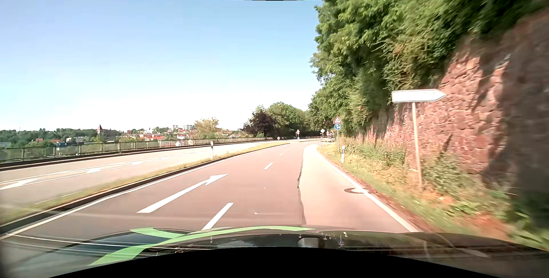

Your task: Follow the waypoints while adhering to traffic rules and regulations

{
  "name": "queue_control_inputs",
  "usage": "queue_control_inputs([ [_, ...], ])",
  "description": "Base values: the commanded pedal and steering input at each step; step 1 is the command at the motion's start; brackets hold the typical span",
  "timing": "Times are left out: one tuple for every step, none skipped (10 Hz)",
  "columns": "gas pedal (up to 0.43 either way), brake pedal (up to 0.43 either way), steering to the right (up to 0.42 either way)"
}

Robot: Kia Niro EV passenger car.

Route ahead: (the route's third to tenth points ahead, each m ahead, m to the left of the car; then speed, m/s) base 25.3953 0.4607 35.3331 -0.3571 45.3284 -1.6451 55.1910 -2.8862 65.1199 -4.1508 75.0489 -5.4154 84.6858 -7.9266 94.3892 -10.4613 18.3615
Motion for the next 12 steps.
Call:
queue_control_inputs([
  [0.189, 0.0, 0.007],
  [0.189, 0.0, 0.01],
  [0.197, 0.0, 0.012],
  [0.197, 0.0, 0.012],
  [0.209, 0.0, 0.013],
  [0.209, 0.0, 0.012],
  [0.209, 0.0, 0.013],
  [0.22, 0.0, 0.014],
  [0.22, 0.0, 0.014],
  [0.228, 0.0, 0.013],
  [0.228, 0.0, 0.014],
  [0.24, 0.0, 0.013],
])
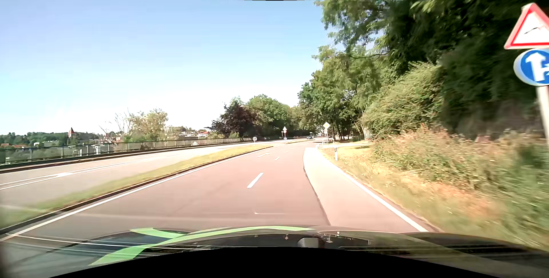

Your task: Follow the waypoints while adhering to traffic rules and regulations

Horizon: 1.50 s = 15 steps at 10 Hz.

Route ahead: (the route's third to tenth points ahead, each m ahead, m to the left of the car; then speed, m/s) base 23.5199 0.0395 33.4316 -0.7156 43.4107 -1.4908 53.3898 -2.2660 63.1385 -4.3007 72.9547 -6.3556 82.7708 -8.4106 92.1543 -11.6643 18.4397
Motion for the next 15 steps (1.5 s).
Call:
queue_control_inputs([
  [0.24, 0.0, 0.013],
  [0.24, 0.0, 0.014],
  [0.228, 0.0, 0.014],
  [0.209, 0.0, 0.013],
  [0.197, 0.0, 0.014],
  [0.197, 0.0, 0.014],
  [0.197, 0.0, 0.014],
  [0.197, 0.0, 0.014],
  [0.209, 0.0, 0.013],
  [0.209, 0.0, 0.014],
  [0.197, 0.0, 0.013],
  [0.189, 0.0, 0.013],
  [0.189, 0.0, 0.014],
  [0.197, 0.0, 0.013],
  [0.197, 0.0, 0.014],
])
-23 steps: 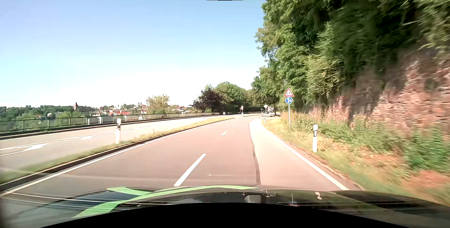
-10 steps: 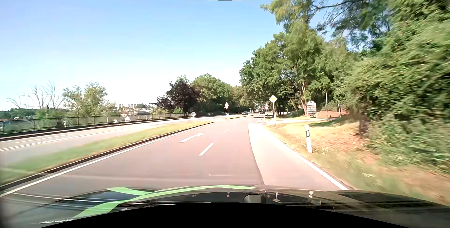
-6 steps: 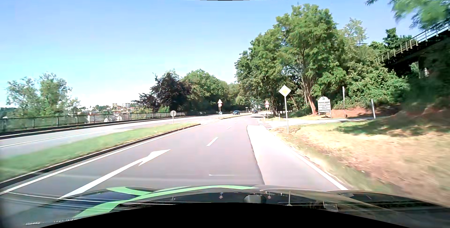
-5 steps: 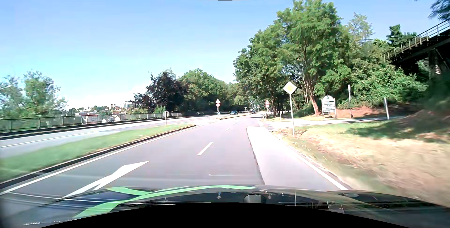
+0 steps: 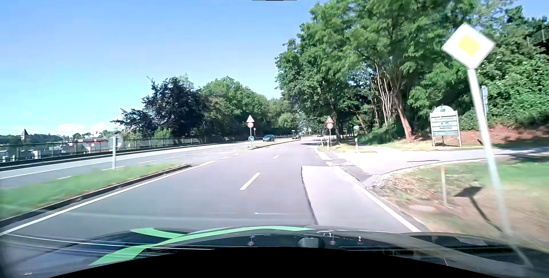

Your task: Follow the waypoints while adhering to traffic rules and regulations

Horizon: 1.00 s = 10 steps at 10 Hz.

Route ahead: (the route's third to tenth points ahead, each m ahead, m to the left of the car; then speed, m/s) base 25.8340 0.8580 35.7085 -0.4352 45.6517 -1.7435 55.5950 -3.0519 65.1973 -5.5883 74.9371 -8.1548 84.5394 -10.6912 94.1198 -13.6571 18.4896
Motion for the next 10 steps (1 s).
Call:
queue_control_inputs([
  [0.197, 0.0, 0.014],
  [0.197, 0.0, 0.014],
  [0.197, 0.0, 0.014],
  [0.177, 0.0, 0.015],
  [0.177, 0.0, 0.016],
  [0.157, 0.0, 0.015],
  [0.15, 0.0, 0.015],
  [0.157, 0.0, 0.015],
  [0.157, 0.0, 0.015],
  [0.157, 0.0, 0.015],
])
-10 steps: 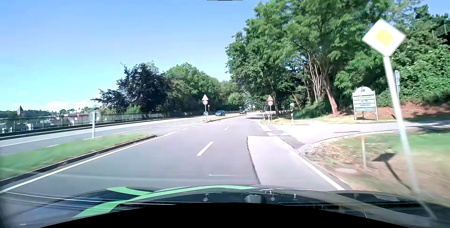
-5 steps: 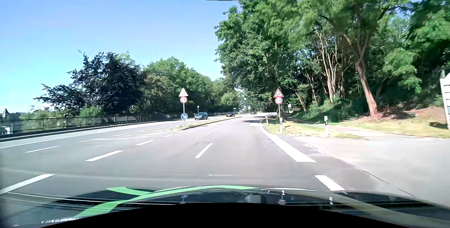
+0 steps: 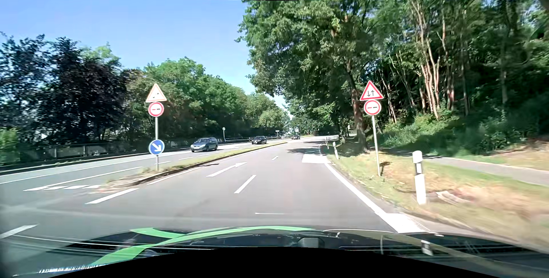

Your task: Follow the waypoints while adhering to traffic rules and regulations

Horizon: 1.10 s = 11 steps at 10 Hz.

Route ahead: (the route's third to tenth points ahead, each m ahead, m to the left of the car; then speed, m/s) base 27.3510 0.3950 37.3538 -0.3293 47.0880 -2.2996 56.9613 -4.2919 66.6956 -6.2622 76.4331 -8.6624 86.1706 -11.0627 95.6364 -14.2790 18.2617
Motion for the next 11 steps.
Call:
queue_control_inputs([
  [0.157, 0.0, 0.015],
  [0.157, 0.0, 0.014],
  [0.157, 0.0, 0.014],
  [0.157, 0.0, 0.014],
  [0.157, 0.0, 0.013],
  [0.15, 0.0, 0.012],
  [0.15, 0.0, 0.012],
  [0.15, 0.0, 0.014],
  [0.15, 0.0, 0.018],
  [0.157, 0.0, 0.019],
  [0.157, 0.0, 0.018],
])
